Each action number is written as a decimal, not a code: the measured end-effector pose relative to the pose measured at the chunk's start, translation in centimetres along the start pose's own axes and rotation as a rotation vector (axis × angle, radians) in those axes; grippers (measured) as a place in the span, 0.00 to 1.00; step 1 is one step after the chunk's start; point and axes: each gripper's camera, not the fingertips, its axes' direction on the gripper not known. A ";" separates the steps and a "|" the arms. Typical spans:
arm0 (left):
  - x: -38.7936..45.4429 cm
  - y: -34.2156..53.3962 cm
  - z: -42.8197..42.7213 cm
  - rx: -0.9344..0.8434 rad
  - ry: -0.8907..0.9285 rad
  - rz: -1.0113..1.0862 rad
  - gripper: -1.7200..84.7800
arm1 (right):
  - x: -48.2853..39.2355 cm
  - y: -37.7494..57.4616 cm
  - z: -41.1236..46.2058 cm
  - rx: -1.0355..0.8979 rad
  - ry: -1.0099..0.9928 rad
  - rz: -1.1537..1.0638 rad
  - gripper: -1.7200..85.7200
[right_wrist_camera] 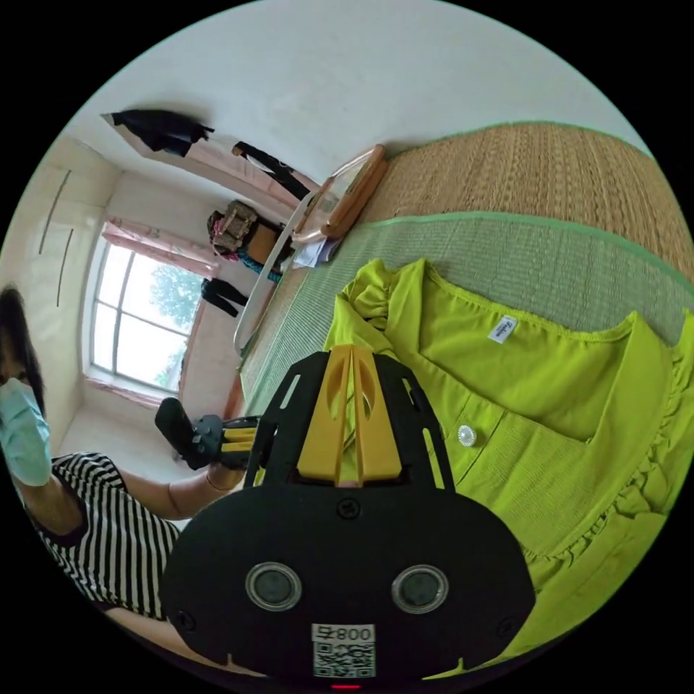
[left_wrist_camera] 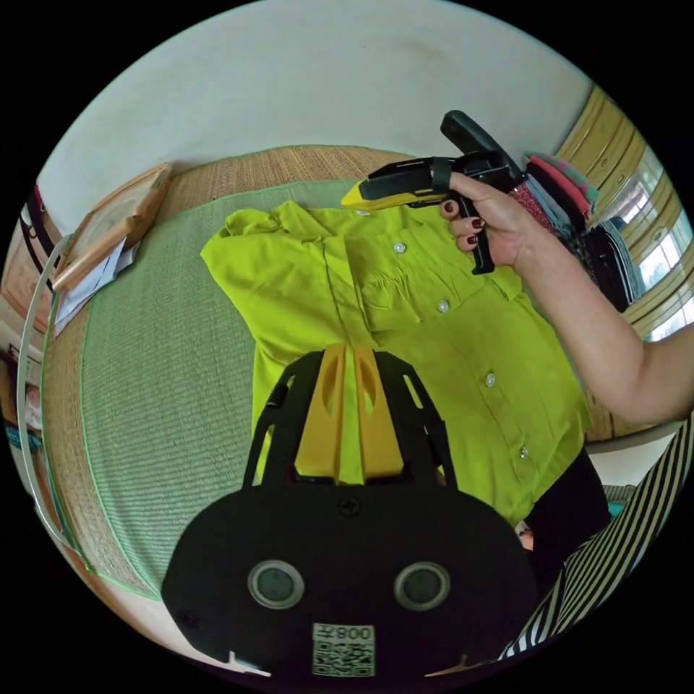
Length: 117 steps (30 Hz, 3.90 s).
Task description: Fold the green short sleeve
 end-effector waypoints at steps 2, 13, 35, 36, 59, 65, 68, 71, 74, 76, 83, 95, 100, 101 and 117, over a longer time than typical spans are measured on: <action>-0.9 -0.5 0.4 0.010 -0.018 -0.020 0.04 | -0.8 -0.1 2.1 -0.041 0.042 -0.038 0.02; -4.1 -0.1 1.9 -0.008 -0.008 -0.118 0.02 | -2.0 4.1 11.6 -0.150 0.400 -0.192 0.02; -7.9 -9.5 4.9 0.030 -0.072 -0.036 0.02 | 3.2 21.6 0.5 0.145 0.640 0.085 0.02; -7.8 -9.7 5.3 0.017 -0.077 -0.031 0.02 | 5.0 23.6 -0.8 0.163 0.665 0.160 0.02; -8.0 -9.4 5.1 -0.026 0.044 -0.134 0.02 | 12.5 34.3 2.9 0.175 0.645 0.347 0.02; -7.0 -6.9 4.8 -0.079 0.055 -0.126 0.02 | 11.5 37.9 4.3 0.151 0.637 0.316 0.02; -7.8 -6.3 6.7 -0.136 0.112 -0.147 0.02 | 13.9 39.9 7.2 0.068 0.632 0.362 0.02; -8.9 -6.4 5.5 -0.125 0.155 -0.199 0.02 | 15.1 40.5 6.5 0.056 0.549 0.416 0.02; -9.4 -5.5 3.8 -0.091 0.211 -0.219 0.02 | 14.6 41.4 5.5 0.073 0.547 0.388 0.02; -9.6 -4.1 3.0 -0.085 0.239 -0.228 0.02 | 14.4 43.2 4.9 0.076 0.514 0.374 0.02; -11.0 6.0 1.5 -0.174 0.318 -0.335 0.03 | 14.7 53.2 2.9 0.114 0.388 0.419 0.02; -12.7 19.3 -0.2 -0.161 0.457 -0.618 0.12 | 16.5 67.5 2.8 0.216 0.196 0.577 0.07; -14.8 23.4 1.3 -0.100 0.589 -0.760 0.16 | 17.8 75.9 1.7 0.303 0.192 0.694 0.12; -15.2 24.2 2.0 -0.089 0.631 -0.789 0.17 | 18.0 76.6 1.7 0.303 0.189 0.706 0.12; -16.3 26.8 7.1 -0.115 0.768 -0.821 0.18 | 23.1 81.1 7.1 0.208 0.118 0.788 0.13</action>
